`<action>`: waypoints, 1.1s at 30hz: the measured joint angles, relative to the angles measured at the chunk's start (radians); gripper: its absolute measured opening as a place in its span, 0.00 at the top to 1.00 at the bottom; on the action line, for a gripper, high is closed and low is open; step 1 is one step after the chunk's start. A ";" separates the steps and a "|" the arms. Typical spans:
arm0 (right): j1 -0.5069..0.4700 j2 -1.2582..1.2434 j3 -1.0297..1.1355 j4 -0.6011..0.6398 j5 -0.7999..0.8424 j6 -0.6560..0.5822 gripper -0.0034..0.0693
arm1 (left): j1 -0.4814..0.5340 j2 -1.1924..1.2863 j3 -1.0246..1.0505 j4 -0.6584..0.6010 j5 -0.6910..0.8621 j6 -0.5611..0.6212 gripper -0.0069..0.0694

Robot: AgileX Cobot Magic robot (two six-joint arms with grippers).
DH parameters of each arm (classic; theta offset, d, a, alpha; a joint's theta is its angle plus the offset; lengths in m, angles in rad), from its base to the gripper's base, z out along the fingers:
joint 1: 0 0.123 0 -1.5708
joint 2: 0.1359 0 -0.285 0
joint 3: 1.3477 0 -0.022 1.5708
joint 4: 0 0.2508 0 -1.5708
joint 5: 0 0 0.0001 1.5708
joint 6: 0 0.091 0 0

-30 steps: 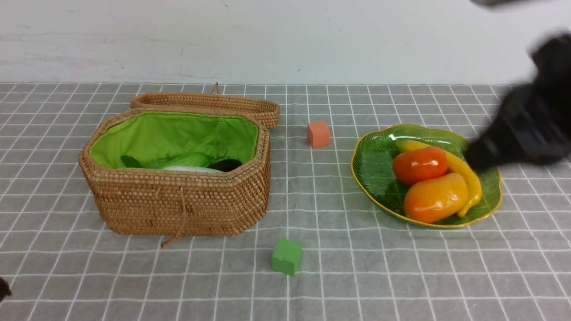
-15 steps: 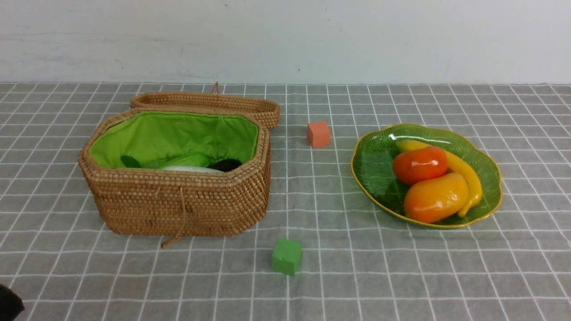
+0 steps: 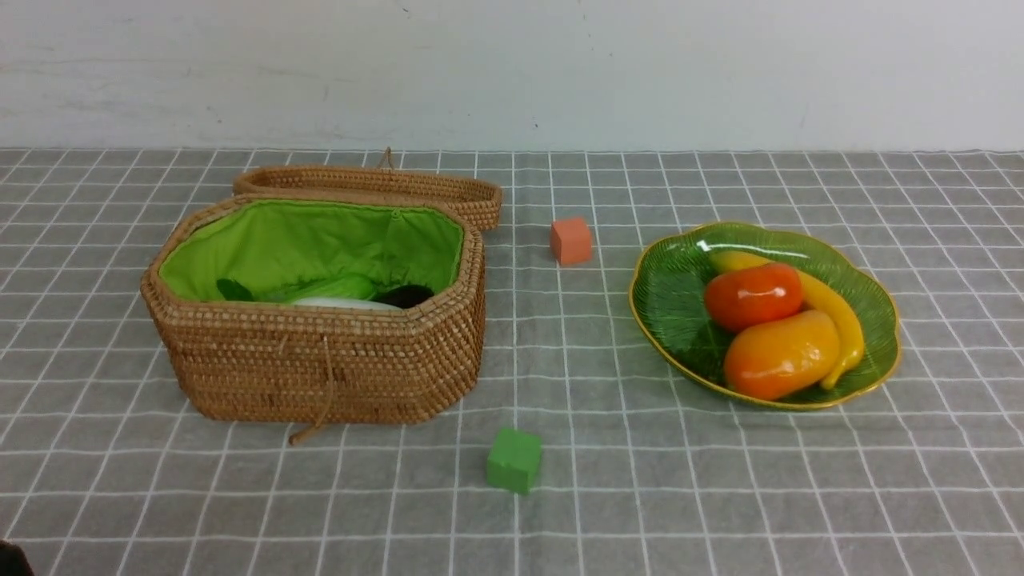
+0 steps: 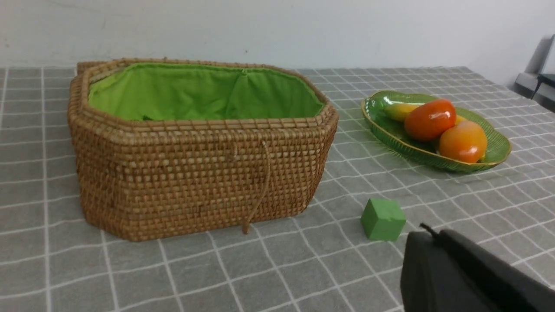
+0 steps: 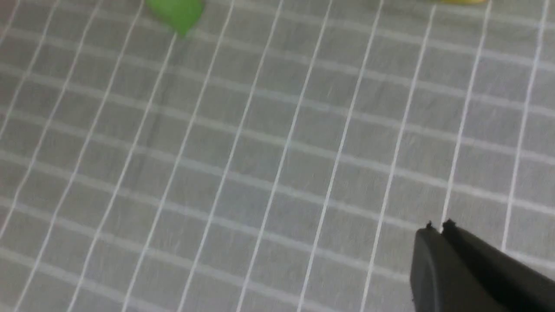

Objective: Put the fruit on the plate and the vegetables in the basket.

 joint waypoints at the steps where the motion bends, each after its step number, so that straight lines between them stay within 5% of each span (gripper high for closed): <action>1: -0.039 -0.039 0.046 0.002 -0.086 -0.010 0.94 | 0.000 0.000 0.000 0.000 0.004 0.000 0.91; 6: -0.278 -0.312 0.441 0.034 -0.531 -0.135 0.96 | 0.000 0.000 0.000 0.000 0.007 0.000 0.90; 11: -0.384 -0.501 0.714 0.036 -0.701 -0.181 0.97 | 0.000 0.000 0.000 0.000 0.007 0.000 0.90; 33: -0.413 -0.623 0.770 -0.036 -0.623 -0.189 0.96 | 0.000 0.000 0.000 0.001 0.008 0.000 0.87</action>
